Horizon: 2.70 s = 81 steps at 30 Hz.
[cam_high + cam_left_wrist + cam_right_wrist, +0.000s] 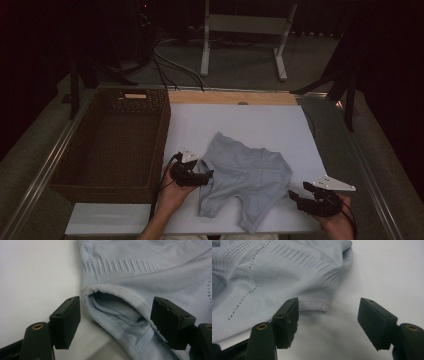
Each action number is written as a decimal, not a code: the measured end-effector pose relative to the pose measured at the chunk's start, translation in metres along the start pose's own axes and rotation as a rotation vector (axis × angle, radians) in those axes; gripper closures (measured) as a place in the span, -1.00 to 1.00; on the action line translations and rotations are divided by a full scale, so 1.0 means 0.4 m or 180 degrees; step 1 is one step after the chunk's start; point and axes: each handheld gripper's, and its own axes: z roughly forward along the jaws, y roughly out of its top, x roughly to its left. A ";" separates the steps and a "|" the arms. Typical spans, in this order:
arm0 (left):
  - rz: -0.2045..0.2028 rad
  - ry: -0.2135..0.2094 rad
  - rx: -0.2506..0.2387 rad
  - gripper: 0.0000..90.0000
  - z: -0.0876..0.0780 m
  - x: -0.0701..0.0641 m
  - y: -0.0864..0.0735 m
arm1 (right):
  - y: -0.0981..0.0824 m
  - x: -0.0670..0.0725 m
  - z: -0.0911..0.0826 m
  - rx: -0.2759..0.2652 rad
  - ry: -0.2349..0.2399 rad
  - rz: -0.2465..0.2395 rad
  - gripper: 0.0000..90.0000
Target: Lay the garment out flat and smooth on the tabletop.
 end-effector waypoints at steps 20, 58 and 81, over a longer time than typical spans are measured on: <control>0.0054 0.0140 0.0144 0.10 0.007 0.002 -0.015 | -0.011 0.004 0.012 0.0141 0.0022 -0.0076 -0.13; -0.0192 0.0108 0.0154 0.90 0.033 0.029 0.020 | 0.016 0.053 0.054 0.0244 0.0043 -0.0451 -0.16; -0.0063 -0.0119 0.0122 0.97 -0.021 -0.006 -0.011 | 0.034 0.123 -0.012 -0.0083 0.0281 -0.0568 -0.39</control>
